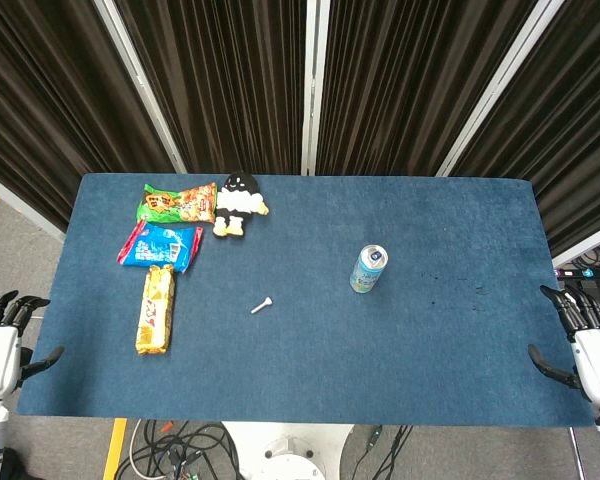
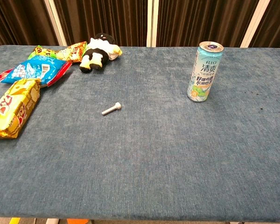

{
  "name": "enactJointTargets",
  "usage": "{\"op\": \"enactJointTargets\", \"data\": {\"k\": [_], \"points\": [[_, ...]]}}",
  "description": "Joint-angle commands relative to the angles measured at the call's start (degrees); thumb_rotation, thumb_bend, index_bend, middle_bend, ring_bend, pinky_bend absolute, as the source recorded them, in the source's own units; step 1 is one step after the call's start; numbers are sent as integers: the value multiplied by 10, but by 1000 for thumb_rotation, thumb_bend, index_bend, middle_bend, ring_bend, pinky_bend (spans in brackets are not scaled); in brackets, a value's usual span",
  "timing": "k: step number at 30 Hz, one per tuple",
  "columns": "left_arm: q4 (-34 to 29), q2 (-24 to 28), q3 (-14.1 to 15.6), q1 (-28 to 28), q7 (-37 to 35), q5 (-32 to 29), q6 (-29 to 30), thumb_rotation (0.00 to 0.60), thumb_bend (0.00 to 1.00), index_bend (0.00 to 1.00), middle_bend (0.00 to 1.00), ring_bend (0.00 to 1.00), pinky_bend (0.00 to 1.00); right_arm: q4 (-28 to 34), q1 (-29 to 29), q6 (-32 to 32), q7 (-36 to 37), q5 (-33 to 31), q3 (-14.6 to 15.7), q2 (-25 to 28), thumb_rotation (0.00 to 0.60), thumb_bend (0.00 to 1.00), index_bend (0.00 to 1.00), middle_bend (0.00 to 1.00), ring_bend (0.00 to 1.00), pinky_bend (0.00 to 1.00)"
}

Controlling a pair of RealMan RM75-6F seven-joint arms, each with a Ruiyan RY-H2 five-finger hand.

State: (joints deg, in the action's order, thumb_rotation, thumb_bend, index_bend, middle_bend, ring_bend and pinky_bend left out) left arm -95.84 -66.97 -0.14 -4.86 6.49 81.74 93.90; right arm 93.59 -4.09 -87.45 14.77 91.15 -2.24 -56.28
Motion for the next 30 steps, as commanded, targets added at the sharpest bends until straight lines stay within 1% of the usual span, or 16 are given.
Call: {"op": "enactJointTargets", "data": {"k": [1,11,17,20,23,26,30], "points": [[-3,2,0,4,0,4,-1,600,124,275,253,118,0,2,3,-4,-3,2,1,0,600,244,92,150,0,0],[-12,5,-4,16,6,15,-1,600,124,275,253,118,0,-1,7,-12,1,9,3,-3,600,244,92,150,0,0],[-29,13,-12,-12,19,50,-30,600,124,275,253,118,0,-4,11,-19,3,11,5,-3,600,244,92,150,0,0],[-46,17,-22,-46,19,69,-71,600,125,284,253,118,0,-5,13,-21,3,13,6,-4,600,244,92,150,0,0],[-61,12,-32,-81,27,76,-118,600,124,297,253,118,0,-6,14,-23,3,15,7,-4,600,244,92,150,0,0],[-77,-6,-45,-125,42,61,-185,600,124,314,253,118,0,-6,15,-25,3,16,7,-5,600,244,91,151,0,0],[-79,-50,-70,-189,88,4,-281,600,124,315,253,118,0,-5,16,-24,0,15,8,-4,600,244,92,150,0,0]]}}
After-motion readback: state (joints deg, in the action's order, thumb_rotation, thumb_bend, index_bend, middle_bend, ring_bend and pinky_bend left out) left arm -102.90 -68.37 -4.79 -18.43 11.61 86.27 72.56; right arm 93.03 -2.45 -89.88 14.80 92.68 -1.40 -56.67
